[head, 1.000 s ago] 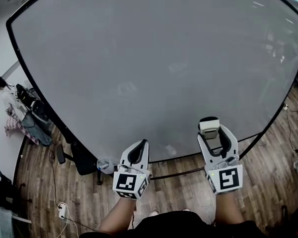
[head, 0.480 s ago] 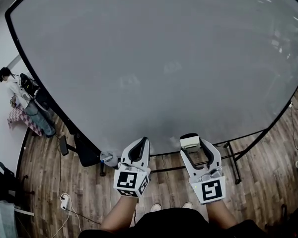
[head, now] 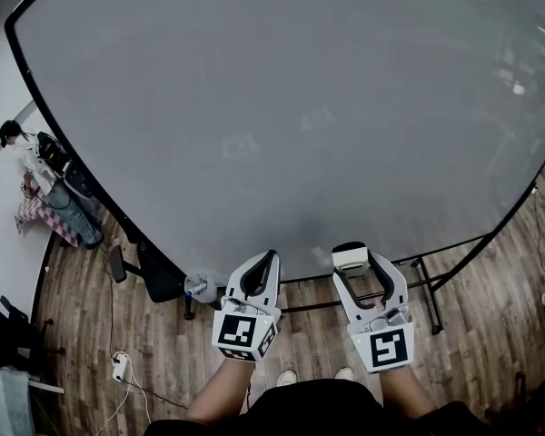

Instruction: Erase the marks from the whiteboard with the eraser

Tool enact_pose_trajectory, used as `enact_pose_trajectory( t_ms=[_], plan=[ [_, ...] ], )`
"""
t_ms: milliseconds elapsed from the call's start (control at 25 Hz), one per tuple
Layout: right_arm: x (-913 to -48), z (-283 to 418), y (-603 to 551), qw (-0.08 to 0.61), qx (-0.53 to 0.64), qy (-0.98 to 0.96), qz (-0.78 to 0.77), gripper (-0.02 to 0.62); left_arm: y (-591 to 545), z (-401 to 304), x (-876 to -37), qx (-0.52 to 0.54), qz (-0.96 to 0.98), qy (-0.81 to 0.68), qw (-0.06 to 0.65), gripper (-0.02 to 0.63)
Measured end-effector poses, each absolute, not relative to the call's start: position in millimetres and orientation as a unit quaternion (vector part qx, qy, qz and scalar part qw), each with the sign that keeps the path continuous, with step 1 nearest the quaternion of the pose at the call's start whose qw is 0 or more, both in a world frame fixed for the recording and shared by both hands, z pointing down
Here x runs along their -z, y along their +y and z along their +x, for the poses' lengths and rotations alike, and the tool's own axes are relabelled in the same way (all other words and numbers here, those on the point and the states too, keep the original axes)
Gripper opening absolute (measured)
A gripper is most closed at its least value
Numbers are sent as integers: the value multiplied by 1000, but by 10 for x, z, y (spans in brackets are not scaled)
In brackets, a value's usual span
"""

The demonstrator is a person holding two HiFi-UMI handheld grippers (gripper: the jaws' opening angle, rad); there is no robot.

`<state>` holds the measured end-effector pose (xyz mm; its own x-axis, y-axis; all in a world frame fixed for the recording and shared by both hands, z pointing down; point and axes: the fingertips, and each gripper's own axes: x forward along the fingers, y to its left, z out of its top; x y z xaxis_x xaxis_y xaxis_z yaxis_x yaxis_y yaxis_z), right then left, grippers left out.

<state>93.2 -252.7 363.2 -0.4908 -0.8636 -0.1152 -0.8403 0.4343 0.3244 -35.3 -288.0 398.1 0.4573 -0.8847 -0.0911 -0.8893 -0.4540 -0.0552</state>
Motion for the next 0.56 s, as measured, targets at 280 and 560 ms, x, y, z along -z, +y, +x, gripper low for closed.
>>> enact_pose_trajectory(
  t_ms=[280,560],
  plan=[
    [-3576,955,-2574,36,185,-840,509,259,-2886,-353,-3966,-28,-852,519,52,18],
    [-3524,953,-2612,26,189,-834,518,259,-2892,-376,-4015,-27,-856,514,49,18]
  ],
)
